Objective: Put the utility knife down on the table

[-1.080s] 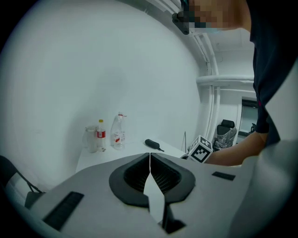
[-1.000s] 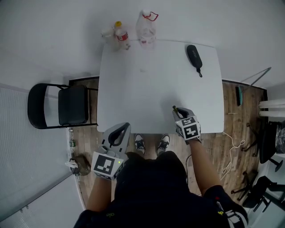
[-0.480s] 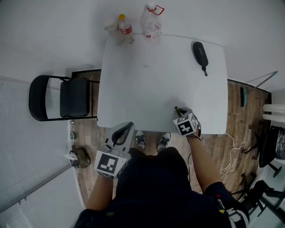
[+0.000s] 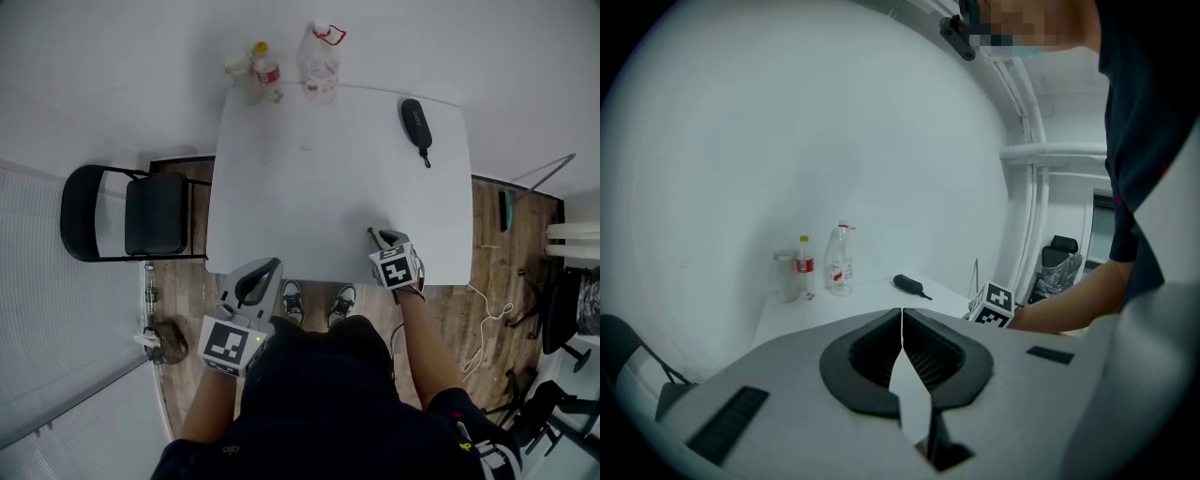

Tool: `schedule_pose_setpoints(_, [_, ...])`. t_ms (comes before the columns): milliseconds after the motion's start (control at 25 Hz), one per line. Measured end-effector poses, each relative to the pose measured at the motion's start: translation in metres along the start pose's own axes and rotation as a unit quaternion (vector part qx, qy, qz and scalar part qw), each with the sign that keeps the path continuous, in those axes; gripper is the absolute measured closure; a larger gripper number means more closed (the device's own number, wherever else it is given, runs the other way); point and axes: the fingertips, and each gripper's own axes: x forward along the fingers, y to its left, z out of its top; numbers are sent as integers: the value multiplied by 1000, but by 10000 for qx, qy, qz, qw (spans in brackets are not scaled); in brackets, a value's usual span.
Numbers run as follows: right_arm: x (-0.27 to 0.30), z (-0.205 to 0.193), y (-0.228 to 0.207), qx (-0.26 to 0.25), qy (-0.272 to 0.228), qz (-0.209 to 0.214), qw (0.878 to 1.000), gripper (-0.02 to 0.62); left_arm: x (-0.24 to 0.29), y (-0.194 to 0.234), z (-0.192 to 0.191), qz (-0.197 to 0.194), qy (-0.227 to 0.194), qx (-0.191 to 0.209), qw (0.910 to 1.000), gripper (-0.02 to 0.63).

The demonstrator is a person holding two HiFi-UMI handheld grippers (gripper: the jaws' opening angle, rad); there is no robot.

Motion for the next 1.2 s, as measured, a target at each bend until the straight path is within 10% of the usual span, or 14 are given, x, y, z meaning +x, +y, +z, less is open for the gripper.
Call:
schedule_pose_setpoints(240, [-99,68,-11,364,-1650,-273,9852,552,2,-8,26,-325,-313,174,9988,583])
schedule_pose_setpoints(640, [-292,149,-9,268,-3891,-930,9161,572,11,-17,108,-854,-1106,606,9883,583])
schedule_pose_setpoints(920, [-366,146,-13,316,-4575,-1659,8730,574,15,-30,152,-1086,-1477,801,9798,583])
schedule_pose_setpoints(1200, [-372,132,-14,433,-4501,-1761,8744,574,16,-46,152,-1335,-1497,864,9759,583])
